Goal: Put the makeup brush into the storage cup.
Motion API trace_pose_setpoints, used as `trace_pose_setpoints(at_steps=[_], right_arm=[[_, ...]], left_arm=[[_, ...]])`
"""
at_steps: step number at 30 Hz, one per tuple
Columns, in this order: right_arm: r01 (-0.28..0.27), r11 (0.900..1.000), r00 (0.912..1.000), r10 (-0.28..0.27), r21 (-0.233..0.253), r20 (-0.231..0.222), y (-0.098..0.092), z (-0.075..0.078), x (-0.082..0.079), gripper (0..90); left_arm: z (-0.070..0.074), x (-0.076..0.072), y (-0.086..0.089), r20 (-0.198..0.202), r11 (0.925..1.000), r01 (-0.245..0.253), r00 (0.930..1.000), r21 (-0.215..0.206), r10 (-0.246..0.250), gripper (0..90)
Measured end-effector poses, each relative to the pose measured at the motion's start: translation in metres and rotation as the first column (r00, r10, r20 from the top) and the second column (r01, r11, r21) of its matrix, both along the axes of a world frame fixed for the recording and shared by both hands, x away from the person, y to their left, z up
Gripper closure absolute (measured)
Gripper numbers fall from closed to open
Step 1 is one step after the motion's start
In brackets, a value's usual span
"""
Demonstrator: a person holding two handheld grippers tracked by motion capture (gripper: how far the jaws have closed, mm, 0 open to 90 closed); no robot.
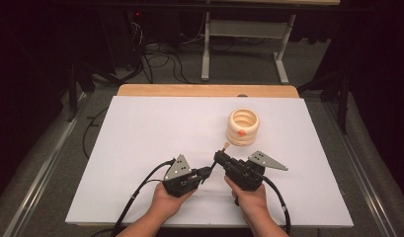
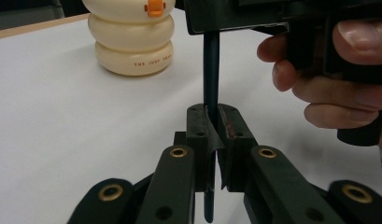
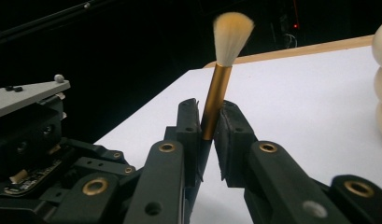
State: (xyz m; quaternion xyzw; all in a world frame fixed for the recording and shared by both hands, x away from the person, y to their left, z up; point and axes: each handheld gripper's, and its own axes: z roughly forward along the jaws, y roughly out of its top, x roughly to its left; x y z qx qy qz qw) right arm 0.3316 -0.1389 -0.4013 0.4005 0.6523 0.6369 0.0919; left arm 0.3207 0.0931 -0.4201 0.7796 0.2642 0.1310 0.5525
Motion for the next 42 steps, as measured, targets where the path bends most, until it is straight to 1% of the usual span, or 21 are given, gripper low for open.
trace_pose_setpoints(at_steps=[7, 8, 9, 11, 14, 23, 31, 35, 38, 40, 42], right_arm=[[-0.012, 1.0, 0.9999, 0.012, 0.005, 0.002, 0.001, 0.0, 0.0, 84.8], [-0.014, 1.0, 0.9999, 0.014, 0.006, 0.002, 0.001, 0.0, 0.0, 85.6], [-0.003, 1.0, 1.0, 0.003, -0.004, 0.006, 0.001, 0.001, 0.0, 85.7], [0.0, 1.0, 1.0, 0.0, -0.003, -0.002, 0.0, 0.0, 0.0, 85.7], [-0.006, 1.0, 0.9999, 0.006, -0.002, 0.011, 0.0, 0.001, 0.0, 85.8], [-0.001, 1.0, 0.9998, 0.001, -0.01, 0.021, -0.001, 0.002, 0.0, 85.8], [0.005, 1.0, 0.9993, -0.004, -0.02, 0.036, -0.005, 0.004, -0.001, 85.8], [0.004, 1.0, 0.9983, -0.002, -0.031, 0.058, -0.007, 0.006, -0.002, 85.8], [0.008, 0.999, 0.9975, -0.005, -0.044, 0.07, -0.008, 0.007, -0.002, 85.8], [0.012, 0.999, 0.9968, -0.008, -0.051, 0.08, -0.01, 0.008, -0.003, 85.8], [0.018, 0.997, 0.9948, -0.011, -0.07, 0.102, -0.011, 0.01, -0.004, 85.8]], left_arm=[[0.0, 0.0, 0.0, 0.0, 1.0, 0.0, 1.0, 0.002, 0.0, 84.2], [0.0, 0.0, 0.0, 0.006, 1.0, -0.004, 1.0, 0.006, 0.004, 90.0], [0.0, 0.0, 0.001, 0.002, 1.0, -0.004, 1.0, 0.002, 0.004, 90.0], [0.0, 0.0, 0.001, 0.004, 1.0, -0.002, 1.0, 0.001, 0.002, 90.0], [0.0, 0.0, 0.001, 0.001, 1.0, -0.001, 1.0, 0.006, 0.001, 90.0], [0.001, 0.001, 0.003, 0.0, 1.0, -0.01, 1.0, -0.001, 0.01, 90.0], [0.002, 0.005, 0.01, -0.005, 0.9991, -0.041, 0.9991, -0.001, 0.041, 90.0], [0.002, 0.006, 0.014, -0.007, 0.9981, -0.061, 0.9981, -0.001, 0.061, 90.0], [0.004, 0.008, 0.019, -0.007, 0.9965, -0.083, 0.9965, 0.008, 0.083, 89.8], [0.006, 0.009, 0.025, -0.014, 0.9953, -0.097, 0.9952, -0.006, 0.097, 89.3], [0.007, 0.009, 0.03, -0.012, 0.994, -0.109, 0.994, -0.01, 0.109, 88.1]])
